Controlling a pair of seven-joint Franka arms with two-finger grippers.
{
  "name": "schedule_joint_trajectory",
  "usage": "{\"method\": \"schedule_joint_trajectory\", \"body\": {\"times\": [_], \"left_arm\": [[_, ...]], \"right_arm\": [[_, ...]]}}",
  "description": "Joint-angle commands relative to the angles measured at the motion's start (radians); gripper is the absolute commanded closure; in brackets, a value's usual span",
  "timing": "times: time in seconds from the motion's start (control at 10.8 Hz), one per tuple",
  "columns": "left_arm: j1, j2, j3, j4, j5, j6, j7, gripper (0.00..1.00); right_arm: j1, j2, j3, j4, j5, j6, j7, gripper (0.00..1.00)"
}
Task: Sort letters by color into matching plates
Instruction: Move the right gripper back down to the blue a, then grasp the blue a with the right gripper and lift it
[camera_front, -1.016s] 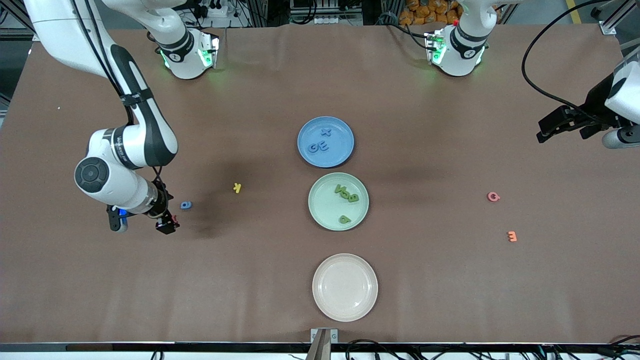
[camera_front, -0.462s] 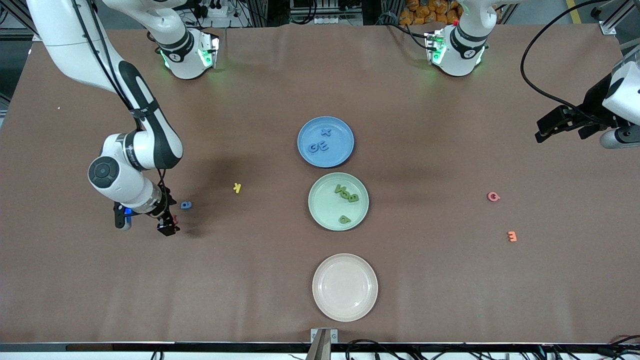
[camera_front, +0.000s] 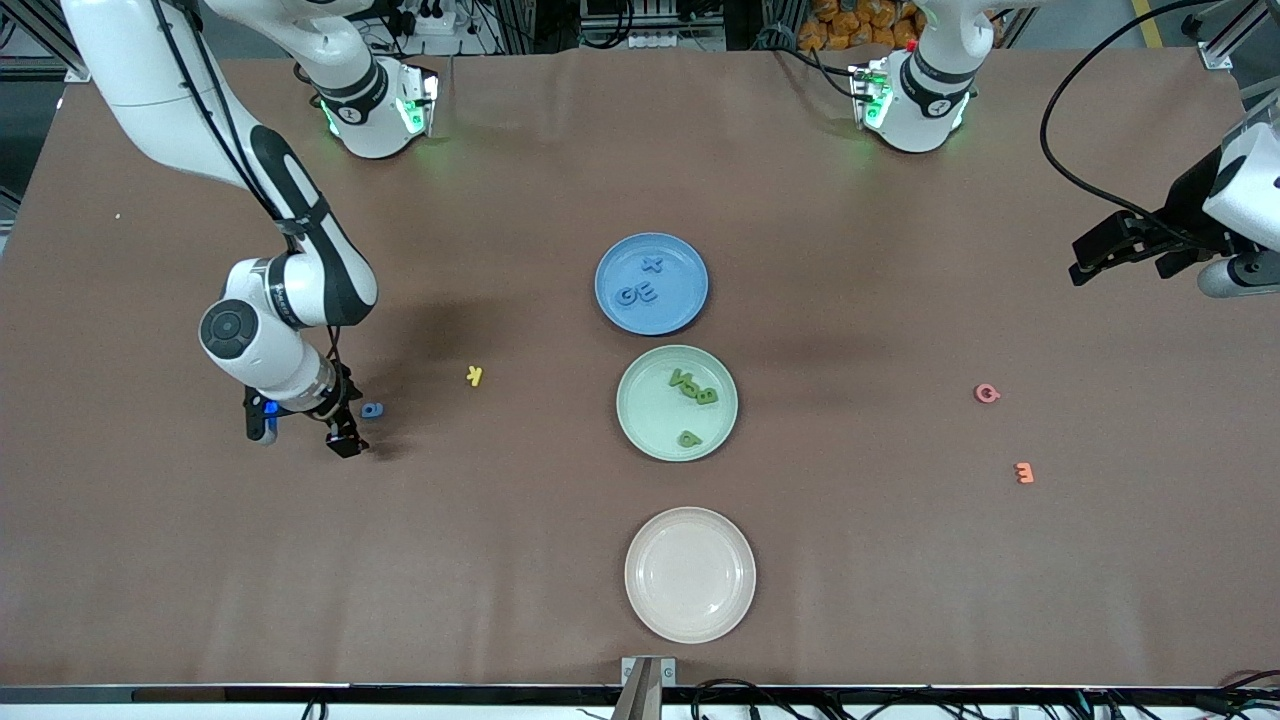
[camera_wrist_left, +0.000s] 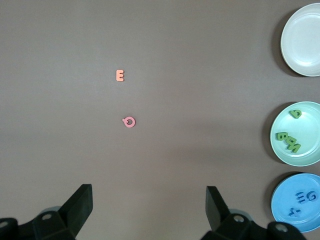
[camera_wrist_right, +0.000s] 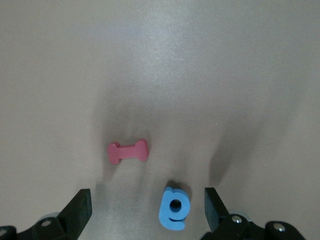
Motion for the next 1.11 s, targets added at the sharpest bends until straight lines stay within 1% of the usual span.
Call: {"method": "schedule_joint_trajectory", "body": {"times": [0.0, 0.09, 0.18, 0.28, 0.37, 0.46, 0.83, 0.92, 1.02], "left_arm": [[0.001, -0.008, -0.003, -0.007, -0.022, 0.007, 0.022, 0.00], [0.001, -0.008, -0.002, -0.007, -0.023, 0.007, 0.022, 0.00], [0.002, -0.008, -0.001, -0.007, -0.024, 0.007, 0.022, 0.00], [0.002, -0.008, -0.003, -0.007, -0.022, 0.007, 0.022, 0.00], [0.002, -0.008, -0.003, -0.007, -0.023, 0.007, 0.022, 0.00], [0.002, -0.008, -0.002, -0.007, -0.024, 0.007, 0.022, 0.00], [0.001, -0.008, -0.003, -0.009, -0.024, 0.005, 0.022, 0.00], [0.001, -0.006, -0.003, -0.009, -0.024, 0.005, 0.022, 0.00], [-0.001, -0.006, -0.003, -0.009, -0.024, 0.007, 0.022, 0.00]], "right_arm": [[-0.011, -0.006, 0.011, -0.028, -0.004, 0.019, -0.008, 0.00], [-0.009, -0.002, 0.011, -0.028, -0.004, 0.019, -0.030, 0.07], [-0.009, 0.000, 0.011, -0.029, -0.004, 0.019, -0.042, 0.18], [-0.008, 0.001, 0.011, -0.029, -0.004, 0.019, -0.044, 0.25], [-0.003, 0.006, 0.011, -0.029, -0.004, 0.024, -0.044, 0.37], [0.000, 0.010, 0.011, -0.029, -0.004, 0.039, -0.044, 0.44], [0.008, 0.023, 0.011, -0.029, -0.004, 0.053, -0.044, 0.80], [0.008, 0.026, 0.011, -0.029, -0.004, 0.051, -0.045, 0.88], [0.008, 0.026, 0.011, -0.028, -0.004, 0.050, -0.062, 0.91]]}}
